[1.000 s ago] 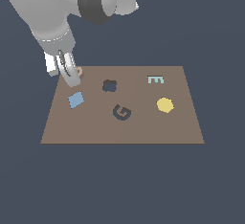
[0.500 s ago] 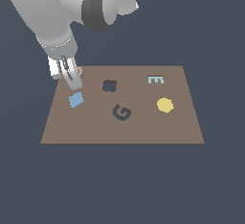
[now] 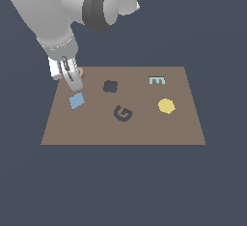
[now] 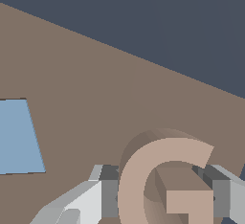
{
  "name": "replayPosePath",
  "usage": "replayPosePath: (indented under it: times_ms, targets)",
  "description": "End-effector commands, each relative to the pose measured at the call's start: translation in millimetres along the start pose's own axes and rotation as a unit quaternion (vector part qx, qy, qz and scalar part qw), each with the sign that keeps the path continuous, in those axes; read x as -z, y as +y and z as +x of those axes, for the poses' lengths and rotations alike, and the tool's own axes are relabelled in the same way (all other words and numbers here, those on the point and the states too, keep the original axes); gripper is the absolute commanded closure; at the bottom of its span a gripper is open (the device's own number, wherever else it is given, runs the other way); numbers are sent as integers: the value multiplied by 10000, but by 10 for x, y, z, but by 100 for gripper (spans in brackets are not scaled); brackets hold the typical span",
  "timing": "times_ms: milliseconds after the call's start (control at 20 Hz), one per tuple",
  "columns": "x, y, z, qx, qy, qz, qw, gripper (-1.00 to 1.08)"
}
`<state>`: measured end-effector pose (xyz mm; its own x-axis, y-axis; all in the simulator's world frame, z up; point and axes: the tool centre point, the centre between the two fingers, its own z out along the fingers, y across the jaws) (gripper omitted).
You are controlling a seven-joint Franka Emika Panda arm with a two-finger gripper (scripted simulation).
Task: Insert a designated object into the corresponding slot on a board.
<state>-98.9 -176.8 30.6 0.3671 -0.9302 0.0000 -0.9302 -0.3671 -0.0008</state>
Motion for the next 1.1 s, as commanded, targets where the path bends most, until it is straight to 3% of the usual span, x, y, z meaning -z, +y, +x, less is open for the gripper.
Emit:
replayPosePath:
  times_ms: [0,500,1050]
  targets:
    - [-1,-1,-1,-2,0,0,10000,108]
    - [6,-92,-125,-290,0,0,9996,108]
    - [26,-410,-461,-1145,1,2,9934,108]
